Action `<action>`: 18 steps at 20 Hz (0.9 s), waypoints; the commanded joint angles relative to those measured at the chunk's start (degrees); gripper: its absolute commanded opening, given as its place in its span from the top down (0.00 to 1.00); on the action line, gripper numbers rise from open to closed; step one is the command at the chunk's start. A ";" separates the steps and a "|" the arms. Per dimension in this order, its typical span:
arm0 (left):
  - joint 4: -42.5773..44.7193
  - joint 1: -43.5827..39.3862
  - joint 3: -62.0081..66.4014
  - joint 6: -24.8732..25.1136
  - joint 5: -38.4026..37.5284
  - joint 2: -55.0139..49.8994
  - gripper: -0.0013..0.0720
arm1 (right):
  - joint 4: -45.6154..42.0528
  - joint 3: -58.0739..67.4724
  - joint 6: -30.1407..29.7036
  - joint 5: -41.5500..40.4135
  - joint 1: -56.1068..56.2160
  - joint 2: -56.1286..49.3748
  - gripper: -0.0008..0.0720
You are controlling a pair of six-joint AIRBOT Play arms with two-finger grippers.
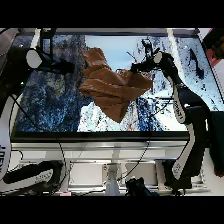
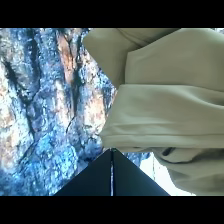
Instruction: Fold the clothes and pants, and hang the long-sleeved shirts on hangers.
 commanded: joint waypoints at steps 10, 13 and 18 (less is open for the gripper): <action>-9.44 -0.31 -3.26 -2.34 1.99 -4.85 0.96 | -0.81 1.11 0.00 8.20 2.49 -2.45 0.95; -11.37 -0.44 -3.26 -2.34 3.61 -4.81 0.96 | -3.52 1.11 0.04 7.52 0.61 3.87 0.95; -17.88 -0.48 -3.26 -2.32 3.63 -4.81 0.96 | -6.80 1.09 0.28 14.58 -8.66 18.49 0.95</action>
